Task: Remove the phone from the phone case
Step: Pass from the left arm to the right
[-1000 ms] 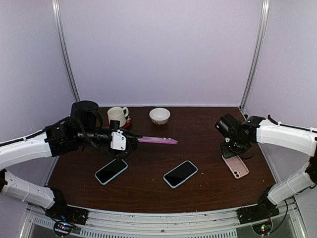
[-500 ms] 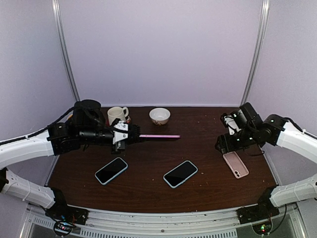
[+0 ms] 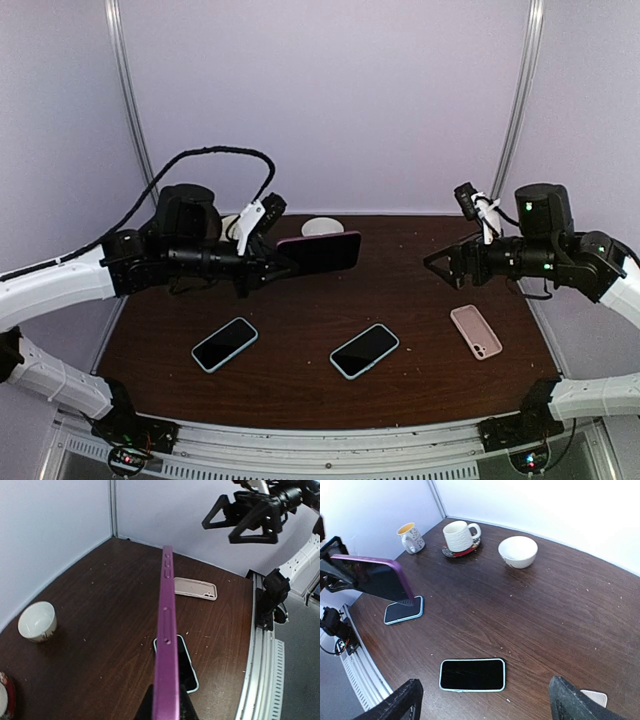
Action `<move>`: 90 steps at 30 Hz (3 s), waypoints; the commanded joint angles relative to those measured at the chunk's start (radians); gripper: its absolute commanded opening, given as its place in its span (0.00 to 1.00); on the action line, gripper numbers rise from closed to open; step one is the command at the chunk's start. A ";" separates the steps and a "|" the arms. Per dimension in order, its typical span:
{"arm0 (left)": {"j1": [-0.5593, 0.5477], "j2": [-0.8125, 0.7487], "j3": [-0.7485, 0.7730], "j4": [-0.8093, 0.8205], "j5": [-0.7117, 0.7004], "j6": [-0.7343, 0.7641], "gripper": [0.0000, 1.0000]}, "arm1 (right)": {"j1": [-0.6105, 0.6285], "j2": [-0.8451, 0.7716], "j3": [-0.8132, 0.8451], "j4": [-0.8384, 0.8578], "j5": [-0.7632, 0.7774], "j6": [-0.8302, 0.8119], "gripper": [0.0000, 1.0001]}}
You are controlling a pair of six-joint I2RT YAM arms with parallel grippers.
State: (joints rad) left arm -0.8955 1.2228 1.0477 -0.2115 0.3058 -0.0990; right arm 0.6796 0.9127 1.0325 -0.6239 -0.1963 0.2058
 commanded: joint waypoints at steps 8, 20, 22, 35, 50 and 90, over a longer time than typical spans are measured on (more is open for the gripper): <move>0.006 0.073 0.095 -0.092 0.043 -0.542 0.00 | 0.174 -0.064 0.027 0.078 -0.074 -0.164 1.00; -0.013 0.102 0.025 -0.043 0.182 -0.810 0.00 | 0.497 -0.098 -0.099 0.164 0.104 -0.361 1.00; -0.022 0.105 0.018 -0.023 0.202 -0.831 0.00 | 0.536 -0.071 -0.098 0.142 0.105 -0.405 1.00; -0.064 0.148 -0.019 0.072 0.309 -0.838 0.00 | 0.621 0.185 -0.005 0.125 0.217 -0.606 1.00; -0.066 0.154 -0.075 0.221 0.457 -0.834 0.00 | 0.606 0.316 -0.016 0.282 0.228 -0.695 1.00; -0.064 0.236 0.006 0.108 0.495 -0.738 0.15 | 0.517 0.376 0.008 0.267 0.192 -0.506 0.44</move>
State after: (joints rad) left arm -0.9565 1.4460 0.9936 -0.1421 0.7795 -0.8631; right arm 1.2106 1.3186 1.0222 -0.3489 -0.0437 -0.3832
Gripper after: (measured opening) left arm 0.092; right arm 0.738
